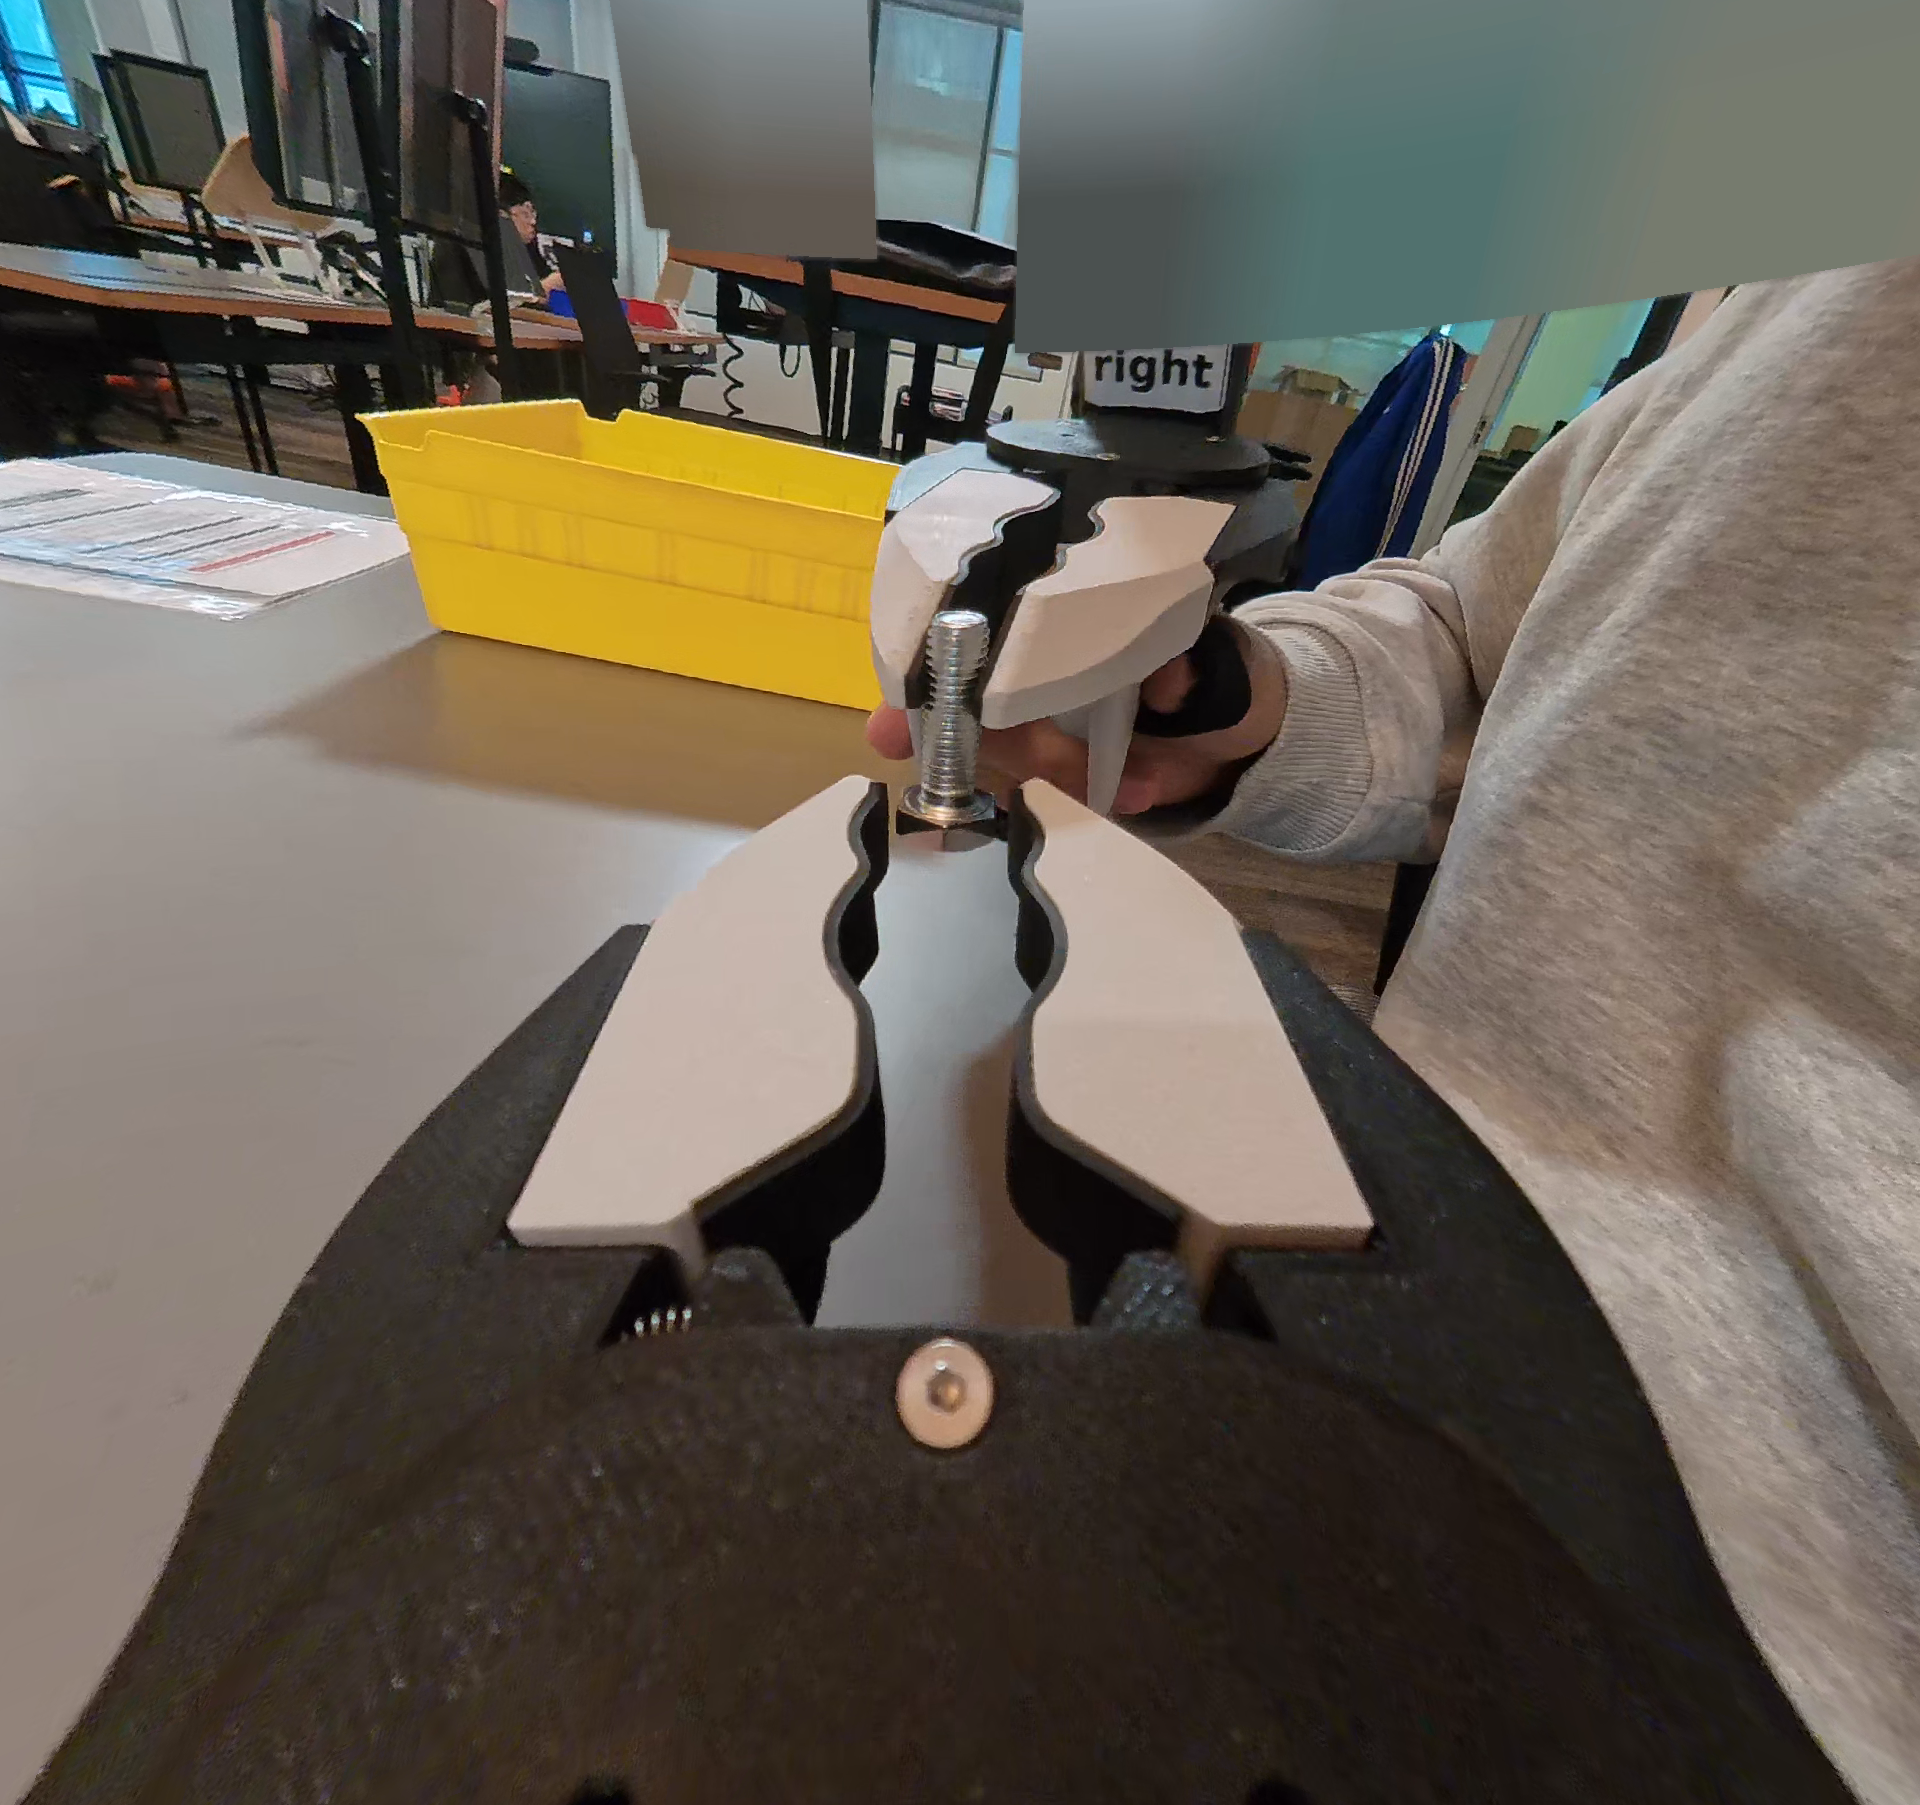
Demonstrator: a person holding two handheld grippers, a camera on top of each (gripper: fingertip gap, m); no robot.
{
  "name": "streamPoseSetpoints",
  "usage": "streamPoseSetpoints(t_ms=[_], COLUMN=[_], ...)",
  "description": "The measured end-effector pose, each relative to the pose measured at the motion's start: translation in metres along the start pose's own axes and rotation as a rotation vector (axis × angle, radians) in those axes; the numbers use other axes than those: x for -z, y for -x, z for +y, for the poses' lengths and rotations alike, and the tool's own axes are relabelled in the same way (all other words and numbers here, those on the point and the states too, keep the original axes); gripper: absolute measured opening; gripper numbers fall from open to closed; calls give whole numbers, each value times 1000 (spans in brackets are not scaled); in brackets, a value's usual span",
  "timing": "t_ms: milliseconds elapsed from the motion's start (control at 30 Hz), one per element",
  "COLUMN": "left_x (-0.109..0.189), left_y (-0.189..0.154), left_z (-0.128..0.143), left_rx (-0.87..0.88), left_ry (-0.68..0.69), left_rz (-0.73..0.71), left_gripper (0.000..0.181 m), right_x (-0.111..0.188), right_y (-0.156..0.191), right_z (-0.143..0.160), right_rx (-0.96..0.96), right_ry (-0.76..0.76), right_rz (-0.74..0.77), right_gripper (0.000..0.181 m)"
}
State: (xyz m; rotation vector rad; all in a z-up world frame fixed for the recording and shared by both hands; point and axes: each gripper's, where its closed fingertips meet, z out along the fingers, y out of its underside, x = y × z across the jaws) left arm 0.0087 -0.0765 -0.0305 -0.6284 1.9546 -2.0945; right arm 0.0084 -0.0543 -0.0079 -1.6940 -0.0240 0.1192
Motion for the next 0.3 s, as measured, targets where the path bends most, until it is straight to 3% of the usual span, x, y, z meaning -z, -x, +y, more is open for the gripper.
streamPoseSetpoints(t_ms=[300], left_x=[0], left_y=[0], left_z=[-2], left_rx=[-8], left_ry=[-10], left_rz=[2], left_gripper=[19], right_x=[1], right_y=[-1], right_z=[-5], right_rx=[-44], right_ry=[-16], right_rz=[14], right_gripper=[10])
